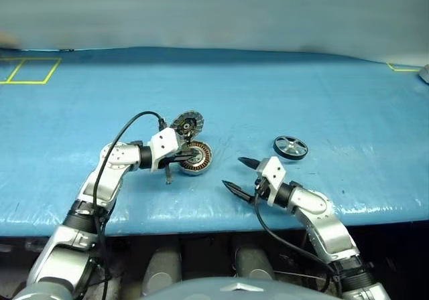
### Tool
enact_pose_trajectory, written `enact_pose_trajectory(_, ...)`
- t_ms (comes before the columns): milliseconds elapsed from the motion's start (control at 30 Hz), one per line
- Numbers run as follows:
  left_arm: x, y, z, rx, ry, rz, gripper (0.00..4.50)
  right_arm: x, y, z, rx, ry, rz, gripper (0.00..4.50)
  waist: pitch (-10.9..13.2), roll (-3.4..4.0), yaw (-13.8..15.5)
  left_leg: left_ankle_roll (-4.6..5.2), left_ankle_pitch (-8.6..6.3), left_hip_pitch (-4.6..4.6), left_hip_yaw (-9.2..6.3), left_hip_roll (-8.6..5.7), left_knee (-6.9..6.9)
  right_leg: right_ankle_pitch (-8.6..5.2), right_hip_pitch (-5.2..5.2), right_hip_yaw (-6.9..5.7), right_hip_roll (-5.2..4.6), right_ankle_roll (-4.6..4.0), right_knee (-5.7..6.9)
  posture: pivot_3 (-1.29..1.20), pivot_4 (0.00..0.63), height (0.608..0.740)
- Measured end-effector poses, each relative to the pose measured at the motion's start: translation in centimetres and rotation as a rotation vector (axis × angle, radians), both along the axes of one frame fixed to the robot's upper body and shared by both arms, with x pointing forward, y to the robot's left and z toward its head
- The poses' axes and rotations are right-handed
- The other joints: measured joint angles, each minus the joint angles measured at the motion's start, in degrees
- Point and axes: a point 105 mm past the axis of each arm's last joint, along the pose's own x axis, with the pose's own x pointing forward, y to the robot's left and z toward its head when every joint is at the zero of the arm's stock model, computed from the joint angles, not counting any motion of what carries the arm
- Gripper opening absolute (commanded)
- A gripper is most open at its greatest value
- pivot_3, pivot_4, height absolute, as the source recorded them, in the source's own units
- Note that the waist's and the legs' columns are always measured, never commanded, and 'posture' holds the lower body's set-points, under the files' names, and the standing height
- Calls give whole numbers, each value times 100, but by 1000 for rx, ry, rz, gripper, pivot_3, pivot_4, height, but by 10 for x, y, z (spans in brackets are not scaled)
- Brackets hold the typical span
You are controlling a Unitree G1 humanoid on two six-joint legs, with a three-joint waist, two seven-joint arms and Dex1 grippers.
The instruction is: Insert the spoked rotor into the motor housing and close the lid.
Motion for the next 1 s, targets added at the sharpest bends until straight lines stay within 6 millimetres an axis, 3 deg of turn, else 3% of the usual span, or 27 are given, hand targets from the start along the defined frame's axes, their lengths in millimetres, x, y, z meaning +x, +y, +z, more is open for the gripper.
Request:
enact_pose_trajectory(200, -16, 17, -9, -87, 74, 66, 0, 11, 4, 20, 36, -44, 10, 2913, 1, 2, -3, 0, 0, -1, 1, 2, 0, 0, -3, 0, -2, -1, 0, 0, 150, 740)
enact_pose_trajectory(367, -22, 30, -14, -139, 92, 138, 0, 26, 18, 36, 31, -90, 49, 2913, 2, 3, 0, 0, 0, -2, 2, 2, 0, 0, -5, -1, -1, -1, 0, 0, 150, 740)
enact_pose_trajectory(433, -24, 32, -13, -167, 85, 149, 0, 34, 27, 40, 23, -90, 78, 2556, 2, 3, -2, 0, 0, -1, 3, 2, 1, 0, -5, 0, -1, -1, 0, 0, 150, 740)
enact_pose_trajectory(700, -30, 39, -23, -238, 81, 195, 0, 54, 68, 42, -40, -76, 213, 30, 2, 3, -5, 0, 0, -3, 2, 1, -8, 1, -8, -2, -1, -2, -3, 0, 150, 740)
enact_pose_trajectory(1000, -36, 48, -37, -319, 87, 262, 0, 57, 77, 25, -122, -33, 253, 30, 2, 3, -7, -1, 0, -1, 1, 1, -8, 1, -8, -2, -1, -3, 0, 0, 150, 740)
